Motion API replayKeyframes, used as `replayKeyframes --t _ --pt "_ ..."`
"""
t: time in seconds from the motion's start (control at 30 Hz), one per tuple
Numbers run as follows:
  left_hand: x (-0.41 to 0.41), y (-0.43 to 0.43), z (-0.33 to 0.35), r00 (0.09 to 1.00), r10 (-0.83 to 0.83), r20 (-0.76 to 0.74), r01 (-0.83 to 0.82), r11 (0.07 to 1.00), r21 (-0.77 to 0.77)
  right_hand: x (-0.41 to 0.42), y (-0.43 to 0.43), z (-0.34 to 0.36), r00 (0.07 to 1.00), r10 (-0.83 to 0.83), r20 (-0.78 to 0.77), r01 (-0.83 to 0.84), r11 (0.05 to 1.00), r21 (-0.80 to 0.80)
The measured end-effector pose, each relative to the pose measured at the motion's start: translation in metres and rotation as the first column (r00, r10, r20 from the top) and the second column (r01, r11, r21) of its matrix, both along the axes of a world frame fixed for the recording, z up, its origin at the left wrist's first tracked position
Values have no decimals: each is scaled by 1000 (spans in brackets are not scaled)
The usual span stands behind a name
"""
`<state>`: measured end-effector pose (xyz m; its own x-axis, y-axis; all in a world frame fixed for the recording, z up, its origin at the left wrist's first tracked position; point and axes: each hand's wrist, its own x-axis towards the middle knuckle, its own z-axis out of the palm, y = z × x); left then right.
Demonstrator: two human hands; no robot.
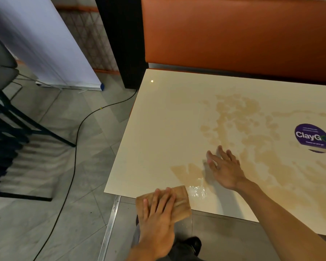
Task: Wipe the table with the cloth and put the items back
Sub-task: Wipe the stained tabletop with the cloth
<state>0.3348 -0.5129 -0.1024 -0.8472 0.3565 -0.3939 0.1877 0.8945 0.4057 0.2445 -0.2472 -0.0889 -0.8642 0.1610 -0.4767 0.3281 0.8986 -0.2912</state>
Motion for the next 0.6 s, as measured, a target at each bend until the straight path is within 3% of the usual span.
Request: replayKeyframes --t 0.17,0.23,0.3,0.43,0.5,0.57,0.6 --pt "-15 -13 22 992 -56 112 27 971 239 4 1 4 1000 -2 -19 1 999 -44" --pt "-34 -23 41 974 -71 216 -46 867 495 7 3 6 998 -21 -52 15 993 -118" --pt "-61 -36 55 971 -71 230 -86 790 607 12 8 9 994 -59 -93 39 978 -203" --pt "-124 -45 65 989 118 86 -146 827 542 28 29 13 985 -79 -155 53 984 -169" --pt "-145 -37 62 986 156 -67 -104 870 482 35 37 11 988 -60 -144 42 991 -125" --pt "-154 -25 48 977 95 -189 -41 962 271 41 42 7 991 -33 -130 20 995 -99" --pt "-151 -19 36 983 39 -181 -14 990 140 42 42 4 992 -18 -124 7 996 -90"
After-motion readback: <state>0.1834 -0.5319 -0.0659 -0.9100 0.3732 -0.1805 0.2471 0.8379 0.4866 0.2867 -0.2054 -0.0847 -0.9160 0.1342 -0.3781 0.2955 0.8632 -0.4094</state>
